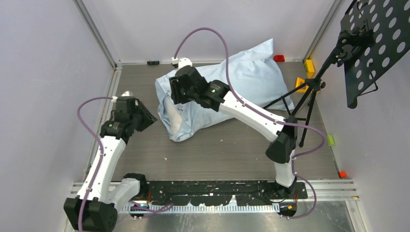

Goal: Put the pillow into the pillowcase

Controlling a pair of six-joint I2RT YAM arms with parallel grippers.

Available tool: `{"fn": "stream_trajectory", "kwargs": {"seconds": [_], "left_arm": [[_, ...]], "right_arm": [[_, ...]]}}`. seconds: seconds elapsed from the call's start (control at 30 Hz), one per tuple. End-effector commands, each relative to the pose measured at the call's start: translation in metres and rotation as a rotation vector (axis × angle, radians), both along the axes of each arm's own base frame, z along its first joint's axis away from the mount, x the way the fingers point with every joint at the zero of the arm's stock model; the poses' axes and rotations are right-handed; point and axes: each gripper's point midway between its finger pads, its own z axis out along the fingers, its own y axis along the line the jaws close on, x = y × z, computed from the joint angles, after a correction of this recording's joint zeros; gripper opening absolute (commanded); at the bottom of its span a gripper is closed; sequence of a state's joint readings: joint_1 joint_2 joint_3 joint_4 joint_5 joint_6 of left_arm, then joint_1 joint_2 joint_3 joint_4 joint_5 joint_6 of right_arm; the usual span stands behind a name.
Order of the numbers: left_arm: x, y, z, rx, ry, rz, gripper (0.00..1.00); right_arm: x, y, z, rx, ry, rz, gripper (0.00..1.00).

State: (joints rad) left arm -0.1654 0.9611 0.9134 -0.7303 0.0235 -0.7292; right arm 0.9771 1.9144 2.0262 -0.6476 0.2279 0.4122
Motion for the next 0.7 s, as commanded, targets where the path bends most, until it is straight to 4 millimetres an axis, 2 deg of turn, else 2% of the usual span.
{"fn": "stream_trajectory", "kwargs": {"seconds": [0.0, 0.07, 0.2, 0.43, 0.57, 0.67], "left_arm": [[0.002, 0.042, -0.016, -0.065, 0.058, 0.162, 0.36], [0.009, 0.052, -0.026, -0.147, 0.084, 0.208, 0.36], [0.023, 0.058, -0.039, -0.237, 0.109, 0.235, 0.35], [0.035, 0.057, -0.047, -0.273, 0.113, 0.226, 0.35], [0.037, 0.054, -0.050, -0.290, 0.104, 0.216, 0.35], [0.037, 0.053, -0.051, -0.297, 0.096, 0.218, 0.36]], "right_arm": [[-0.022, 0.026, -0.014, -0.102, -0.035, 0.124, 0.44], [-0.029, 0.033, -0.034, -0.183, -0.048, 0.150, 0.45], [-0.032, 0.038, -0.073, -0.366, -0.083, 0.163, 0.49], [-0.021, 0.038, -0.134, -0.657, -0.183, 0.114, 0.54], [-0.008, 0.026, -0.144, -0.801, -0.276, 0.016, 0.56], [-0.007, 0.021, -0.147, -0.902, -0.346, -0.021, 0.59]]}}
